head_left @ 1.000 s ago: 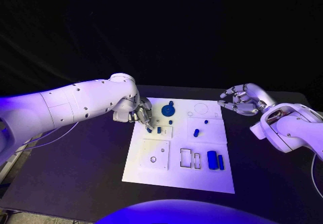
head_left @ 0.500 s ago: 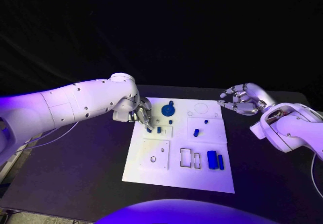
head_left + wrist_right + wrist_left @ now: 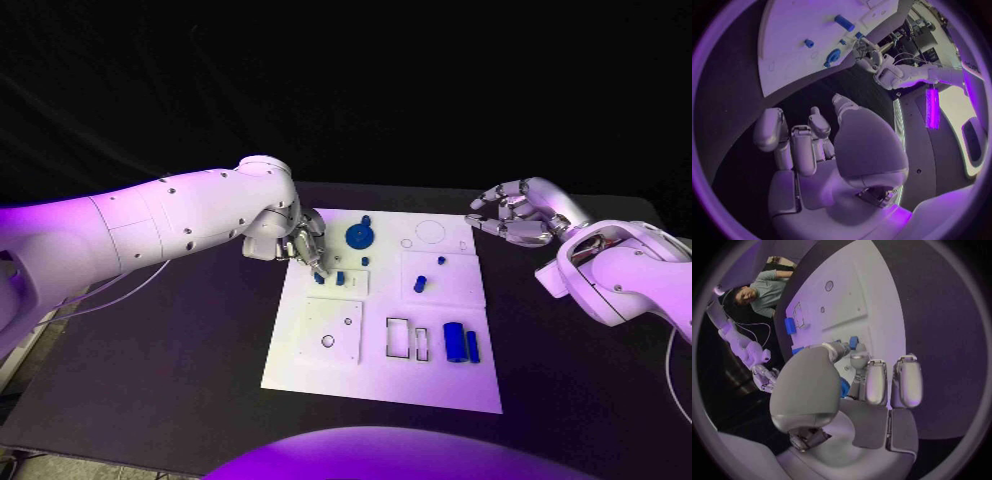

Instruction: Assemble the parts on the task board

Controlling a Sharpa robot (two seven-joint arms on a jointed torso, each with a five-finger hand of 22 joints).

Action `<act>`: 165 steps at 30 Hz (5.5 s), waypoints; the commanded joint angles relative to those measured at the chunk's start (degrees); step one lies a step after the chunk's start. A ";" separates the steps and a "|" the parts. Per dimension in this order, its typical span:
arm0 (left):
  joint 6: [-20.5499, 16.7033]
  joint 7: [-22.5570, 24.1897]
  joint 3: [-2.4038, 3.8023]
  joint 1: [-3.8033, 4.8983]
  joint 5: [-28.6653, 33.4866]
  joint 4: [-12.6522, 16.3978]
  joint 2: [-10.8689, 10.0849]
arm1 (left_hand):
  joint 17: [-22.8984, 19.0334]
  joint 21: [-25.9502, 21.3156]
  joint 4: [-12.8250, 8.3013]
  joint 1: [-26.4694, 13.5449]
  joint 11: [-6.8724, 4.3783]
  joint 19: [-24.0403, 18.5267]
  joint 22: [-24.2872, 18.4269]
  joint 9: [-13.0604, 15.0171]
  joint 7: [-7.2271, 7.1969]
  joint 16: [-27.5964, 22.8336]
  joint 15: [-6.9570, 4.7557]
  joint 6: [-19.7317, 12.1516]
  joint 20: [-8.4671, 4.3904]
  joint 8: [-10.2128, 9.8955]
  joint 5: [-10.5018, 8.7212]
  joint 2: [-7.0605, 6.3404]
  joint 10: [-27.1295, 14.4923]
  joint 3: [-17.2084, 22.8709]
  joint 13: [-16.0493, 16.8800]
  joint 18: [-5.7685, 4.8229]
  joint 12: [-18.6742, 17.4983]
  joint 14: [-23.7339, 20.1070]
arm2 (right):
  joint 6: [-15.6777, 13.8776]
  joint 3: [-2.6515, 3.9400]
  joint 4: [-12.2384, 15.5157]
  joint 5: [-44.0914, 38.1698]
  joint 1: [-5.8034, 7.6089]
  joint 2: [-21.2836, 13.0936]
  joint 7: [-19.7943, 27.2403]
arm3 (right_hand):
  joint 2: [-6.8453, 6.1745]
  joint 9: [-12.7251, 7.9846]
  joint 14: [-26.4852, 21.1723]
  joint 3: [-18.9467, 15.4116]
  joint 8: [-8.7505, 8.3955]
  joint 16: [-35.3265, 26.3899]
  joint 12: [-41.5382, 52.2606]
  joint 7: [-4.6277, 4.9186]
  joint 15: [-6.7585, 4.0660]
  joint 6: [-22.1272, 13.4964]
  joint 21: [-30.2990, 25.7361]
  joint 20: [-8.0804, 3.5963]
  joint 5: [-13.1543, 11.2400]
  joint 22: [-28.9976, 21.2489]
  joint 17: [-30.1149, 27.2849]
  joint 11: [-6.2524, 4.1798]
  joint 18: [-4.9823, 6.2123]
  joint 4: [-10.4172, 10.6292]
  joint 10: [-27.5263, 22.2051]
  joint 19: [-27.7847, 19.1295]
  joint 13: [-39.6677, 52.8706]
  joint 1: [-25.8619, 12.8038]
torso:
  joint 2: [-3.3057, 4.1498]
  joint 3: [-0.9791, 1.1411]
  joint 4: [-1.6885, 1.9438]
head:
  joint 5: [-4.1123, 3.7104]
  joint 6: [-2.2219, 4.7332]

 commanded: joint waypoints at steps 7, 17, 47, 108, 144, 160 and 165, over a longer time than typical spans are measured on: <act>1.35 -0.16 -0.24 -0.32 -0.34 0.03 0.35 | 2.28 0.27 -11.48 -0.74 -0.05 0.47 1.87 0.14 -0.14 -0.08 0.24 0.29 -0.19 0.20 0.18 0.46 0.28 11.79 -0.03 -0.27 -0.04 2.26 | 0.08 0.01 0.09 -0.37 -0.03 0.00 0.45 | 0.17 0.05 2.71 -0.29 0.20 -0.33 -0.04 -0.10 -0.23 -0.43 -0.37 -0.16 0.17 -0.05 0.98 0.04 0.82 0.08 -0.23 0.02 -0.07 0.39 | -0.01 0.03 0.00 | -0.16 -0.11; 2.64 -0.20 -0.26 -0.33 -0.31 0.04 0.31 | 2.32 0.35 -11.69 -1.53 -0.24 0.58 2.05 0.43 -0.38 -0.05 0.13 0.71 -0.20 0.27 0.48 0.05 0.65 11.74 0.35 -0.31 0.29 2.28 | 0.10 0.01 -0.04 -0.37 -0.09 0.07 0.49 | 0.17 0.05 2.71 -0.29 0.20 -0.33 -0.04 -0.10 -0.23 -0.43 -0.37 -0.16 0.17 -0.05 0.98 0.04 0.82 0.08 -0.23 0.02 -0.07 0.39 | 0.00 0.01 0.05 | -0.15 -0.15; 2.94 -0.10 -0.27 -0.33 -0.62 -0.05 0.39 | 2.42 0.79 -10.81 -5.53 -1.41 1.34 3.10 1.66 -1.90 0.03 -0.76 3.40 -0.69 0.63 0.18 1.11 2.96 10.05 2.47 -0.55 2.03 2.34 | -0.04 0.01 -0.06 -0.37 -0.16 0.06 0.58 | 0.20 0.06 2.71 -0.37 0.24 -0.37 -0.07 -0.11 -0.24 -0.46 -0.56 -0.17 0.17 -0.15 0.94 0.04 0.85 0.07 -0.27 -0.03 -0.13 0.47 | -0.02 0.01 0.02 | -0.27 -0.23; 4.42 0.19 -0.27 -0.33 -0.99 -0.32 0.33 | 2.46 0.83 -4.82 -13.74 -2.38 1.83 3.67 2.45 -3.17 -0.01 -1.57 6.62 -1.51 -0.86 -0.11 0.26 4.04 -0.32 4.41 -0.69 3.36 2.39 | -0.14 0.01 -0.10 -0.43 -0.16 0.00 0.68 | 0.24 0.06 2.71 -0.50 0.27 -0.39 -0.09 -0.10 -0.24 -0.53 -0.59 -0.18 0.17 -0.13 0.96 0.04 0.84 0.09 -0.31 0.03 -0.17 0.52 | -0.01 -0.01 0.02 | -0.46 -0.48; -3.77 1.19 1.32 -0.38 1.31 0.94 -2.68 | 2.43 -0.72 -1.23 -18.48 -1.93 0.25 1.51 3.13 -2.63 -0.12 -1.31 6.03 -1.45 -2.99 0.16 2.83 2.21 -10.78 1.57 -0.15 1.16 2.34 | -0.42 0.01 -0.34 -0.38 -0.26 0.01 0.87 | 0.25 0.06 2.72 -0.62 0.29 -0.41 -0.10 -0.09 -0.23 -0.57 -0.74 -0.18 0.13 -0.20 0.97 0.05 0.87 0.15 -0.33 -0.01 -0.21 0.43 | -0.07 0.02 0.04 | -0.68 -0.44; -34.34 24.06 2.48 -1.47 0.96 10.45 -7.83 | -29.18 -36.00 -4.61 2.64 6.08 -26.79 -37.89 -7.80 5.56 -33.07 5.87 -8.66 5.00 -14.93 0.04 -2.60 -22.84 -2.82 -24.26 6.96 -24.08 -18.31 | -0.94 0.01 -0.61 0.44 -0.30 0.06 1.67 | 0.28 0.06 2.68 -0.67 0.30 -0.49 -0.27 -0.09 -0.23 -0.60 -1.03 -0.18 0.14 -0.38 0.80 0.05 0.93 0.13 -0.53 -0.15 -0.45 0.45 | 0.04 -0.11 0.11 | -1.70 1.26; -43.49 33.93 2.25 -3.55 -8.67 12.72 -8.20 | -31.16 -37.32 -5.99 5.61 6.52 -26.03 -38.74 -11.56 5.88 -33.63 6.18 -7.44 5.07 -15.78 0.02 -3.18 -24.00 -4.30 -28.36 6.94 -27.27 -18.55 | -0.99 0.01 -0.60 0.62 -0.47 -0.03 1.88 | 0.28 0.06 2.68 -0.67 0.30 -0.49 -0.27 -0.09 -0.23 -0.60 -1.03 -0.18 0.14 -0.38 0.80 0.05 0.93 0.13 -0.53 -0.15 -0.45 0.45 | 0.04 -0.18 0.09 | -1.89 1.65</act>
